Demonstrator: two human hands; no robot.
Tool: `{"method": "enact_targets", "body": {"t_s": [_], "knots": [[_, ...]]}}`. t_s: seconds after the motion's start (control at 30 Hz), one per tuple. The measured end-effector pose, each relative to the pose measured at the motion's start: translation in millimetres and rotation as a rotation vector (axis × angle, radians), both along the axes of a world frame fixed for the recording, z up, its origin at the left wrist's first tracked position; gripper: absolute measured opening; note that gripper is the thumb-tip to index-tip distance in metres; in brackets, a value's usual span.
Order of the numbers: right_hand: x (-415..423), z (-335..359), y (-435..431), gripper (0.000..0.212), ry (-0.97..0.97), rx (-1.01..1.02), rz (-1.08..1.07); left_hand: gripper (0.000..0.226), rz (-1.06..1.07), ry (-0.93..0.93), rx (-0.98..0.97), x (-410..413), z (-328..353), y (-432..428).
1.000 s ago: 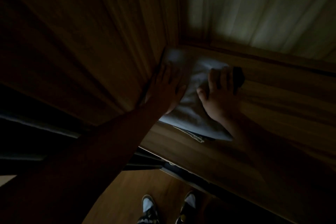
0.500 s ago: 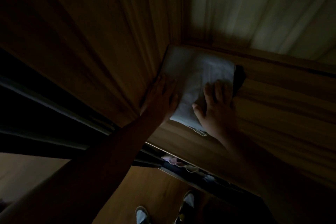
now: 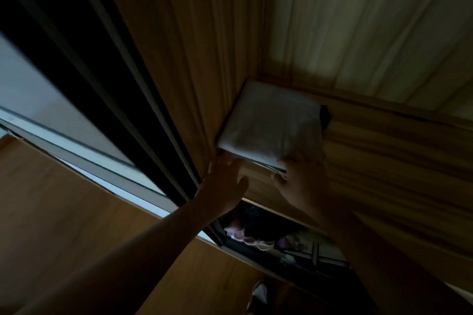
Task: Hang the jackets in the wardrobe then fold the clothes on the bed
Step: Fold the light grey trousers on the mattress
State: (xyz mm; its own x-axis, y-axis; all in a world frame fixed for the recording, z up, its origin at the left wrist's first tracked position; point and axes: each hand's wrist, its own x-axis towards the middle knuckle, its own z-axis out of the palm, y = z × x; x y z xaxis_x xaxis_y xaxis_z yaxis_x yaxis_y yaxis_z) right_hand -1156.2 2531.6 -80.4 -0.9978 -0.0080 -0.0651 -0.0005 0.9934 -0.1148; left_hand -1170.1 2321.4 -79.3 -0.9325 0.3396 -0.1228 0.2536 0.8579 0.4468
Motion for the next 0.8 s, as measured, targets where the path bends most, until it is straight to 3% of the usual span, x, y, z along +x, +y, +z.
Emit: {"method": "enact_targets", "body": {"t_s": [0.13,0.3,0.53,0.8], "knots": [[39.6,21.6,-33.1,0.038,-0.02,-0.137,0.068,0.039,0.019,-0.129,0.097,49.3,22.3,-39.7],[92.8,46.8,-97.8,0.026,-0.274,-0.346,0.174,0.025,0.029,-0.257,0.003,115.0,33.8,-122.7],[146.7,67.0,-243.0,0.022,-0.516,-0.296,0.436,0.019,0.245,-0.281,-0.039,212.1,41.5,-269.5],[184.8,75.2,-440.3,0.027,-0.556,-0.124,0.836,0.024,0.664,-0.343,-0.036,342.0,61.4,-444.8]]}}
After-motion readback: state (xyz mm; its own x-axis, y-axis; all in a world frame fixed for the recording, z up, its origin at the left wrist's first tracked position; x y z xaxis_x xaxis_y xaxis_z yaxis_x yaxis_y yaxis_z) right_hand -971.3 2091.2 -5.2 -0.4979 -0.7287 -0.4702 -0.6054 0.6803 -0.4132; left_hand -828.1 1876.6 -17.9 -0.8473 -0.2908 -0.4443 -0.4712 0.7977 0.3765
